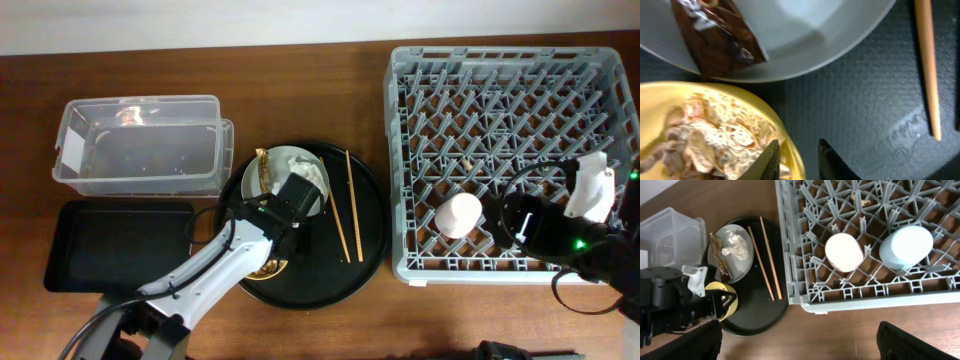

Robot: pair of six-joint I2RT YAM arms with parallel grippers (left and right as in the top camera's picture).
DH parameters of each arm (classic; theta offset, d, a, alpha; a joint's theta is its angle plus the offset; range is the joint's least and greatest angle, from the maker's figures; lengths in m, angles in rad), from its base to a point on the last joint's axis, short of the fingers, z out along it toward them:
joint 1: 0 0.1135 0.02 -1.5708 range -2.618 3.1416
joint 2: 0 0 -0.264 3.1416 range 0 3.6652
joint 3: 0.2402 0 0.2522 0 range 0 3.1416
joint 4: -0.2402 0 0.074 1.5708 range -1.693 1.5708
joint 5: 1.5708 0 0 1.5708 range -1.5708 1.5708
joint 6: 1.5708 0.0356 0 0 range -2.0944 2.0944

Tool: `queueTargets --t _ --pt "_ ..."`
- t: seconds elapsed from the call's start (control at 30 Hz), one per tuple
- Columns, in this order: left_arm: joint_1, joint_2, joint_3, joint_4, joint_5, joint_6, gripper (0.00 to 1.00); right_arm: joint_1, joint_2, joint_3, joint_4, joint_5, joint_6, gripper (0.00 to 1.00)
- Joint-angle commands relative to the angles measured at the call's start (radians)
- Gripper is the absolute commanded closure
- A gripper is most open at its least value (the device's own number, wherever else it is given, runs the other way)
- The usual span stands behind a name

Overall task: Sort waste into correct bins and load items into the dishwasher rack
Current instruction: 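Grasp the yellow bowl rim with the left gripper, then tip the yellow bowl over the black rectangular tray to dump scraps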

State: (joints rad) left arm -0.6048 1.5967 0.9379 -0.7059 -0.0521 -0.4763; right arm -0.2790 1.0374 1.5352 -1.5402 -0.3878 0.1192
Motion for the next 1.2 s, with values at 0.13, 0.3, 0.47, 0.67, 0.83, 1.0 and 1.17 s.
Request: queueTargets --t 0.13,0.3,0.47,0.67,0.83,1.0,1.17 --pt "-0.004 0.086 -0.008 0.017 -0.074 -0.009 0.95 -0.003 -0.003 0.004 -0.006 -0.013 -0.011 0.01" --pt "-0.004 0.047 0.068 -0.093 -0.036 -0.01 1.0 -0.003 -0.003 0.004 -0.011 -0.012 -0.011 0.01" --pt "0.125 -0.158 0.298 -0.389 0.14 0.151 1.0 -0.003 -0.003 0.004 -0.011 -0.012 -0.011 0.01" --pt "0.699 -0.178 0.313 -0.455 0.694 0.482 1.0 -0.003 -0.003 0.004 -0.013 -0.012 -0.011 0.01" --pt "1.155 0.076 0.305 -0.657 1.116 0.907 1.0 -0.003 -0.003 0.004 -0.013 -0.008 -0.011 0.01" --pt "1.333 0.252 0.305 -0.856 1.291 1.185 1.0 -0.003 -0.003 0.004 -0.011 -0.004 -0.011 0.01" --pt "1.392 0.267 0.306 -0.972 1.355 1.318 1.0 -0.003 -0.003 0.004 -0.009 -0.004 -0.011 0.01"
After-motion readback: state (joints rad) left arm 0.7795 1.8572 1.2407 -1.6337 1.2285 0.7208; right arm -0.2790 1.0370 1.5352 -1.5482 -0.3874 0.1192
